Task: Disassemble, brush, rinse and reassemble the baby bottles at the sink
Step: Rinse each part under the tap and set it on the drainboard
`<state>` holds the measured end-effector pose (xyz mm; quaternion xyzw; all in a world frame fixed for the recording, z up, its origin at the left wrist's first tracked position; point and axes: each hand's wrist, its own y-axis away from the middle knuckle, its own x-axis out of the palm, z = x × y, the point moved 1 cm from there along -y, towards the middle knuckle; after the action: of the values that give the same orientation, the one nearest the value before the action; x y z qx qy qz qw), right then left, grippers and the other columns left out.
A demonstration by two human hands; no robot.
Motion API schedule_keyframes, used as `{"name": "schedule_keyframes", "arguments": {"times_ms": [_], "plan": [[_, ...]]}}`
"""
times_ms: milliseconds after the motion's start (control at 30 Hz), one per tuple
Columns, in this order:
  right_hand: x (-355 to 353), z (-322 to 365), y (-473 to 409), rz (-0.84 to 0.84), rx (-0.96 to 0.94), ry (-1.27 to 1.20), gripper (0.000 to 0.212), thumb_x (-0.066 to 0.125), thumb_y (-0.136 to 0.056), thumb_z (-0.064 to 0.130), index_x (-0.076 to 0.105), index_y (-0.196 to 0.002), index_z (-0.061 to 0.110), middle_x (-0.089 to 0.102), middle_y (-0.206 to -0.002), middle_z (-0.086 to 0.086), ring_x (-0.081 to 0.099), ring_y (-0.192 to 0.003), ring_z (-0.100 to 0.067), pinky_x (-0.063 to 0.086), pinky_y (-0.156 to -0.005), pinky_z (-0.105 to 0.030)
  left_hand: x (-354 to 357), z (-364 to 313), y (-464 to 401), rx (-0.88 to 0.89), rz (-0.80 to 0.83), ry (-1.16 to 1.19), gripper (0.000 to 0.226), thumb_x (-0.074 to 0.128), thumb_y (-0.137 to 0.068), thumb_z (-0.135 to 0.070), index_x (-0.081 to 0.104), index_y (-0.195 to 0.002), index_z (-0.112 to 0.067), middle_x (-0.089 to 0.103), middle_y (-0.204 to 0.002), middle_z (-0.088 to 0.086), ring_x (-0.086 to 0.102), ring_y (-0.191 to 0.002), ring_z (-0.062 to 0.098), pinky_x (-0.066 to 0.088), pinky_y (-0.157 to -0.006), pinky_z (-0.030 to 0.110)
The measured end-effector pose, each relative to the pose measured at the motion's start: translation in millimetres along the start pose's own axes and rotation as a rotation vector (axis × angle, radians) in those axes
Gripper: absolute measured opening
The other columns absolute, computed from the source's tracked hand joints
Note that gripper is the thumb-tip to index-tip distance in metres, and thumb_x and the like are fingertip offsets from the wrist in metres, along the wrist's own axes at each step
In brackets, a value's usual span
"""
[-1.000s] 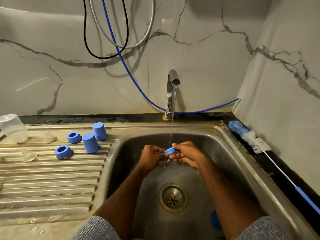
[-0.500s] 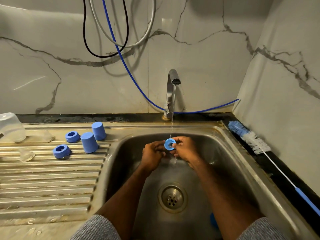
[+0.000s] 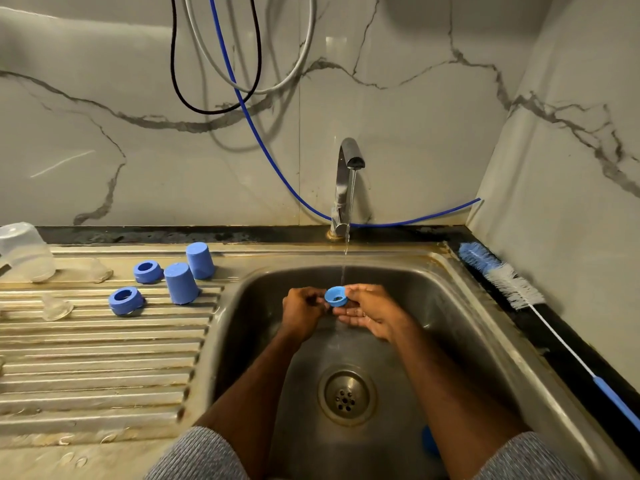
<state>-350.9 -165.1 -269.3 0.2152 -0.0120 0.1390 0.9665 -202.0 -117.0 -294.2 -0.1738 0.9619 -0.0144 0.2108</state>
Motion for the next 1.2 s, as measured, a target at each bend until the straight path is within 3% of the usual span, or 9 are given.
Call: {"name": "schedule_keyframes", "arguments": {"times_ms": [133,233,333,433,567,800,967,1100,1200], "plan": [[-2.9,-1.0,-1.3,0.055,-0.026,0.017,0.021,0.064,-0.095,0.006,0.063,-0.115,0.014,0.070,-0.112,-0.018,0.074,-0.091,-0.031,0.062,-0.078,-0.044,-3.5,-0.5,3.8,-0.017,0.067,-0.031,0.038,0.064,-0.089,0.007,0.073,-0.120,-0.012,0.076,-0.106,0.006,0.072,-0.100,0.021,0.056,-0.094,0.039],[0.5,-1.2,2.0,0.075,-0.088,0.081,0.027,0.068,-0.092,0.002,0.061,-0.112,0.017,0.069,-0.112,-0.018,0.071,-0.088,-0.025,0.061,-0.083,-0.043,-6.9,-5.2,10.0,0.029,0.118,-0.127,0.046,0.057,-0.090,0.010,0.069,-0.128,-0.014,0.074,-0.118,0.007,0.067,-0.112,0.020,0.051,-0.100,0.037],[5.1,0.4,4.4,-0.016,-0.212,0.281,0.036,0.075,-0.085,0.002,0.058,-0.113,0.018,0.070,-0.106,-0.009,0.068,-0.087,-0.019,0.058,-0.068,-0.032,-11.5,-14.9,16.8,0.079,0.056,-0.232,0.047,0.056,-0.089,0.008,0.067,-0.129,-0.012,0.070,-0.125,0.008,0.062,-0.121,0.022,0.046,-0.106,0.031],[6.6,-8.8,4.0,-0.123,-0.311,0.677,0.041,0.087,-0.071,0.006,0.062,-0.101,0.019,0.067,-0.093,-0.002,0.065,-0.084,-0.019,0.055,-0.067,-0.031,-21.1,-29.9,30.2,0.058,0.012,-0.237,0.038,0.061,-0.092,0.002,0.066,-0.128,-0.010,0.070,-0.124,0.009,0.064,-0.116,0.019,0.048,-0.102,0.027],[29.7,-17.3,18.0,-0.044,-0.346,1.032,0.039,0.094,-0.062,0.019,0.069,-0.092,0.023,0.065,-0.085,0.004,0.064,-0.084,-0.015,0.049,-0.071,-0.025,-56.5,-40.5,56.3,0.190,0.001,-0.370,0.021,0.062,-0.089,-0.004,0.072,-0.105,-0.012,0.074,-0.101,0.006,0.068,-0.094,0.020,0.055,-0.089,0.039],[69.0,-0.8,50.2,-0.029,-0.672,1.074,0.040,0.079,-0.074,0.002,0.067,-0.102,0.028,0.054,-0.104,0.003,0.057,-0.106,-0.020,0.040,-0.085,-0.024,-148.0,-43.7,89.0,0.188,-0.080,-0.396,0.011,0.057,-0.098,-0.019,0.067,-0.103,-0.018,0.070,-0.099,0.001,0.064,-0.091,0.014,0.053,-0.082,0.029],[132.2,8.2,93.2,0.020,-0.757,0.815,0.060,0.085,-0.070,0.004,0.058,-0.121,0.019,0.065,-0.106,0.002,0.064,-0.097,-0.016,0.054,-0.086,-0.032,-213.5,-30.6,114.1,0.155,-0.216,-0.413,0.015,0.057,-0.099,-0.017,0.069,-0.091,-0.012,0.068,-0.084,0.001,0.063,-0.077,0.017,0.047,-0.069,0.029],[206.2,7.4,118.7,0.122,-0.807,0.773,0.066,0.088,-0.065,0.010,0.053,-0.121,0.021,0.064,-0.101,0.003,0.066,-0.091,-0.016,0.055,-0.082,-0.032,-268.3,-6.0,140.4,0.164,-0.336,-0.505,0.015,0.064,-0.092,-0.017,0.071,-0.079,-0.014,0.070,-0.075,0.003,0.064,-0.073,0.025,0.042,-0.064,0.030],[254.9,6.4,132.7,0.156,-0.826,0.808,0.061,0.084,-0.070,0.014,0.050,-0.120,0.024,0.059,-0.093,0.008,0.063,-0.089,-0.015,0.051,-0.078,-0.029,-303.7,12.0,162.4,0.140,-0.390,-0.507,0.014,0.066,-0.089,-0.016,0.072,-0.077,-0.018,0.073,-0.075,-0.001,0.062,-0.068,0.017,0.044,-0.065,0.029]]}}
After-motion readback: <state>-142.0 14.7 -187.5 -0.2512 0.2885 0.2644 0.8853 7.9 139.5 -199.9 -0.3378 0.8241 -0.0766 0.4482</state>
